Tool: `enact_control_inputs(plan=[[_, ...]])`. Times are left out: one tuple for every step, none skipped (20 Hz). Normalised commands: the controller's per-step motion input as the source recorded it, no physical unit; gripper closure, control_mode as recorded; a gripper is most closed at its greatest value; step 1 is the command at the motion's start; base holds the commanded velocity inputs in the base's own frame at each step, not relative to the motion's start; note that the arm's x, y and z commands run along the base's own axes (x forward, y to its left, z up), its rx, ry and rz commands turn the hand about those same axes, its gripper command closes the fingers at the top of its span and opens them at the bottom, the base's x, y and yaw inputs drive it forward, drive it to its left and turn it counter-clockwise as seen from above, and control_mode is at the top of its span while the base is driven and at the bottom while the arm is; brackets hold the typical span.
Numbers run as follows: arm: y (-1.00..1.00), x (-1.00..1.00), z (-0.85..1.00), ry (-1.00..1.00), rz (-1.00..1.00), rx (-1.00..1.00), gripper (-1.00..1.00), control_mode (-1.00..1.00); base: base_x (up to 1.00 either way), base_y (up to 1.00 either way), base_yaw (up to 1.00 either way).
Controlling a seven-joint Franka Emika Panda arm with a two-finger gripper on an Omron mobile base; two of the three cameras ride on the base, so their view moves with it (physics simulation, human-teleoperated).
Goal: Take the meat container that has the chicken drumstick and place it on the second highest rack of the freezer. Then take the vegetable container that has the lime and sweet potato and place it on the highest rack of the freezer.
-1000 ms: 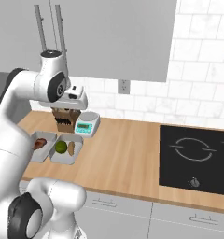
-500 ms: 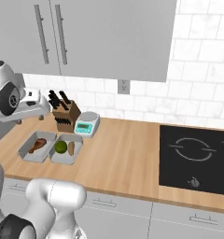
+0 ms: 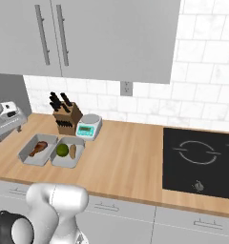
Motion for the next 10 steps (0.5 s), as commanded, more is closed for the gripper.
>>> enact_control_inputs(plan=[[0.99, 0.31, -0.59, 0.09, 0.16, -0.17, -1.00, -1.00, 0.00, 0.00, 0.00], [0.83, 0.23, -0.60, 0.12, 0.11, -0.18, -1.00, -1.00, 0.00, 0.00, 0.00], [0.46, 0.38, -0.79, 0.26, 0.06, -0.15, -1.00, -1.00, 0.00, 0.00, 0.00], [0.40, 0.44, -0.86, 0.33, 0.06, -0.11, -1.00, -1.00, 0.00, 0.00, 0.00], [0.42, 0.50, -0.84, 0.31, 0.07, -0.12, -1.00, -1.00, 0.00, 0.00, 0.00], [0.34, 0.69, -0.84, 0.31, 0.09, -0.11, -1.00, -1.00, 0.00, 0.00, 0.00], [0.00, 0.76, -0.74, 0.22, 0.05, -0.04, -1.00, -1.00, 0.00, 0.00, 0.00], [0.00, 0.79, -0.64, 0.17, 0.06, -0.02, -1.00, -1.00, 0.00, 0.00, 0.00], [0.00, 0.73, -0.54, 0.17, 0.06, -0.03, -1.00, -1.00, 0.00, 0.00, 0.00], [0.00, 0.69, -0.49, 0.17, 0.06, -0.02, -1.00, -1.00, 0.00, 0.00, 0.00]])
